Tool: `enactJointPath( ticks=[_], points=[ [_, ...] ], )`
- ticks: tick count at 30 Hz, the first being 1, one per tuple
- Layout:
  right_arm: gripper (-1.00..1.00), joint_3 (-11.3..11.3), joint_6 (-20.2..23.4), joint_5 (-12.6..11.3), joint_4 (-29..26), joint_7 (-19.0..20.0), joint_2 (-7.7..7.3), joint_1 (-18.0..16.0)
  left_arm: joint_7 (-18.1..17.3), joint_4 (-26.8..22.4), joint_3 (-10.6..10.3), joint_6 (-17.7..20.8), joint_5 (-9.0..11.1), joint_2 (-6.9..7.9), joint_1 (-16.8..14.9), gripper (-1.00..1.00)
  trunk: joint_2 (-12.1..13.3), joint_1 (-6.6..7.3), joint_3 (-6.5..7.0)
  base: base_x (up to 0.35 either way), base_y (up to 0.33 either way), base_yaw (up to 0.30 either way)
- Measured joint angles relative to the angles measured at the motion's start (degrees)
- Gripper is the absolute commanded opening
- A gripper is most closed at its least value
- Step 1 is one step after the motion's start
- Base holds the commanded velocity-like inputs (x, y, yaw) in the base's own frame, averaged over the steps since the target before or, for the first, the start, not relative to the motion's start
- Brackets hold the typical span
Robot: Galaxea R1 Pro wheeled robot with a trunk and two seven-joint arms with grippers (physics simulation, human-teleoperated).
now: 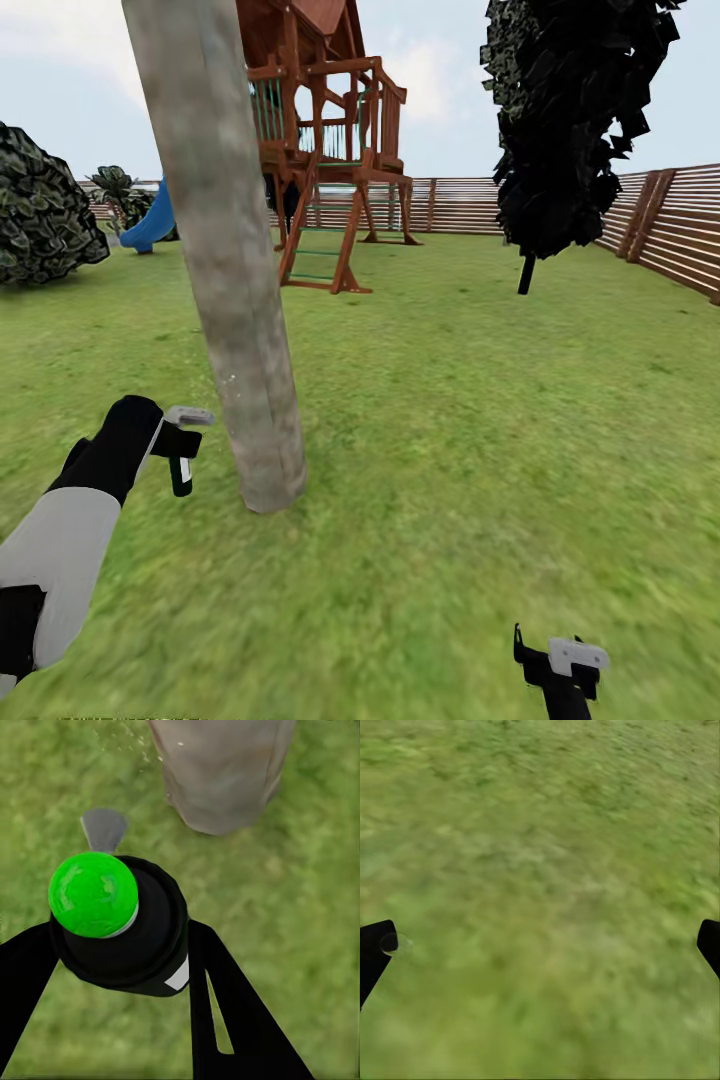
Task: In the garden, pick up the pesticide atomizer on the floor and spray pesticide onto both trees until each tree trunk is fully covered.
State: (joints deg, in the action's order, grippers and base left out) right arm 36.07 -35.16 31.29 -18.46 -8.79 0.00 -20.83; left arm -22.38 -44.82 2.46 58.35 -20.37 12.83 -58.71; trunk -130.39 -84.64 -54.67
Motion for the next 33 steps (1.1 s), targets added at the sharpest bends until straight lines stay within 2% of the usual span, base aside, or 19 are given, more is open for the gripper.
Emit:
enactJointPath(
  ticks=[3,10,19,20,22,24,25,27,29,33],
  points=[
    [1.0,0.01,0.0,0.0,0.0,0.0,0.0,0.0,0.0,0.0,-0.08,-0.01,-0.02,0.0,0.03,-1.0,0.0,0.0,0.0,0.125,-0.258,0.172],
    [1.0,-0.01,0.0,0.0,0.0,0.0,-0.01,0.0,-0.02,0.69,0.13,-0.31,0.16,-0.37,0.33,-1.0,0.0,0.0,0.0,0.01,-0.019,0.008],
    [1.0,-0.03,0.0,0.0,0.0,0.0,-0.03,0.0,-0.18,1.48,0.2,-0.88,0.16,-0.28,4.2,-1.0,0.0,0.0,0.0,0.0,0.0,0.0],
    [1.0,-0.02,0.0,0.0,0.0,0.0,-0.01,0.0,-0.86,1.29,0.28,-0.69,0.26,-0.14,4.13,-1.0,0.0,0.0,0.0,0.0,0.0,0.0],
    [1.0,0.02,0.0,0.0,0.0,0.0,-0.01,0.0,-4.9,0.61,0.28,-0.24,0.34,0.15,3.59,-1.0,0.0,0.0,0.0,0.0,0.0,0.0],
    [1.0,0.02,0.0,0.0,0.0,0.0,0.0,0.0,-6.16,0.44,0.21,-0.21,-0.21,0.23,2.69,-1.0,0.0,0.0,0.01,0.0,0.0,0.0],
    [1.0,0.02,0.0,0.0,0.0,0.0,0.0,0.0,-6.59,0.37,0.06,-0.24,-0.53,0.37,0.61,-1.0,0.0,0.0,0.01,0.0,0.0,0.0],
    [1.0,0.01,0.0,0.0,0.0,0.0,0.0,0.0,-6.77,0.35,0.05,-0.19,-0.65,0.92,-0.82,-1.0,0.0,0.0,0.0,0.0,0.0,0.0],
    [1.0,0.03,0.0,0.0,0.0,0.0,-0.02,0.0,-6.84,0.35,0.01,-0.1,-0.4,1.45,-0.98,-1.0,0.0,0.0,0.0,0.0,0.0,0.0],
    [1.0,0.01,0.0,0.02,0.0,0.0,-0.01,0.0,-6.9,0.38,-0.08,-0.24,-0.21,1.4,-0.54,-1.0,0.0,0.0,0.0,0.0,-0.193,0.001]
  ],
)
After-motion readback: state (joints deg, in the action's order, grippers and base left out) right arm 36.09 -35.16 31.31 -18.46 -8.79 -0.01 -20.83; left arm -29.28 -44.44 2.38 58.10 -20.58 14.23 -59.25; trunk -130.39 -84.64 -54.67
